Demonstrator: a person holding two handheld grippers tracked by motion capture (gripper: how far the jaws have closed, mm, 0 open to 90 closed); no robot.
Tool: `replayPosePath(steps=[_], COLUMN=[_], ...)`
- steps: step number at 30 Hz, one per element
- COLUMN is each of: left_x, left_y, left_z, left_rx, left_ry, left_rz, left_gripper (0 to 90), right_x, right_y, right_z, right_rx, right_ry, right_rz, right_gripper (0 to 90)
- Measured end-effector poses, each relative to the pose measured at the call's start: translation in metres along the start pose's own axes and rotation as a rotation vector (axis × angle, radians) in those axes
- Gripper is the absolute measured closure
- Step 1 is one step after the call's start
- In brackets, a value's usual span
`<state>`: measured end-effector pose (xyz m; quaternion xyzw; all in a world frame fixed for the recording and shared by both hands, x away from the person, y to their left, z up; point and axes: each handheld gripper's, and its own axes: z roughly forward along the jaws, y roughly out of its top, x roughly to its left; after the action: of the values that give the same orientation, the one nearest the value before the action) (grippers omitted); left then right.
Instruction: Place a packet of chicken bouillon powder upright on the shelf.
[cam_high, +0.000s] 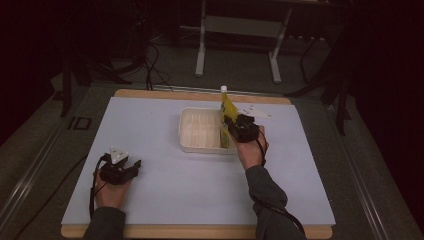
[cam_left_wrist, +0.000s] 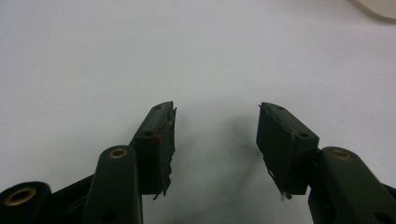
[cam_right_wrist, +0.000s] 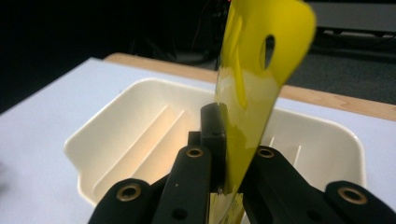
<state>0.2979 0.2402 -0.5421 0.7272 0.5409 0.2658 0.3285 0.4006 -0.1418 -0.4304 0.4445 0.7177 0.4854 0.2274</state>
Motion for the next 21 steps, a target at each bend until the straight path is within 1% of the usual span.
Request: replayPosePath(steps=[1, 3, 5, 6, 8, 9, 11, 13, 15, 18, 19, 21], left_x=[0.0, 0.0, 0.0, 0.0, 0.0, 0.0, 0.0, 0.0, 0.0, 0.0, 0.0, 0.0], left_y=[0.0, 0.0, 0.0, 0.0, 0.0, 0.0, 0.0, 0.0, 0.0, 0.0, 0.0, 0.0], left_z=[0.0, 0.0, 0.0, 0.0, 0.0, 0.0, 0.0, 0.0, 0.0, 0.0, 0.0, 0.0], left_rx=[0.0, 0.0, 0.001, 0.001, 0.001, 0.002, 0.001, 0.001, 0.001, 0.0, 0.0, 0.0], left_ry=[0.0, 0.0, 0.0, 0.001, 0.001, 0.001, 0.002, 0.001, 0.002, 0.001, 0.001, 0.002], left_rz=[0.0, -0.001, -0.002, -0.001, -0.001, 0.001, -0.001, -0.002, -0.001, -0.005, -0.006, -0.005], left_gripper=[46.3, 46.3, 46.2, 46.2, 46.2, 46.2, 46.2, 46.2, 46.2, 46.1, 46.0, 46.0], right_x=[0.0, -0.001, -0.004, -0.004, -0.003, -0.004, -0.005, -0.007, -0.009, -0.011, -0.011, -0.011], right_y=[0.004, 0.005, 0.006, 0.006, 0.004, 0.004, 0.004, 0.006, 0.009, 0.012, 0.016, 0.018], right_z=[0.0, 0.0, 0.001, 0.001, 0.0, -0.001, -0.003, -0.005, -0.007, -0.009, -0.013, -0.017], right_rx=[0.037, 0.053, 0.088, 0.101, 0.111, 0.112, 0.113, 0.112, 0.129, 0.138, 0.149, 0.154], right_ry=[-0.004, 0.008, 0.07, 0.078, 0.071, 0.068, 0.063, 0.061, 0.077, 0.078, 0.084, 0.086], right_rz=[-0.01, -0.005, 0.004, -0.003, -0.028, -0.036, -0.049, -0.054, -0.042, -0.046, -0.052, -0.05], right_gripper=[85.5, 75.0, 66.7, 62.9, 58.8, 55.5, 52.2, 47.8, 44.5, 42.4, 38.9, 37.3])
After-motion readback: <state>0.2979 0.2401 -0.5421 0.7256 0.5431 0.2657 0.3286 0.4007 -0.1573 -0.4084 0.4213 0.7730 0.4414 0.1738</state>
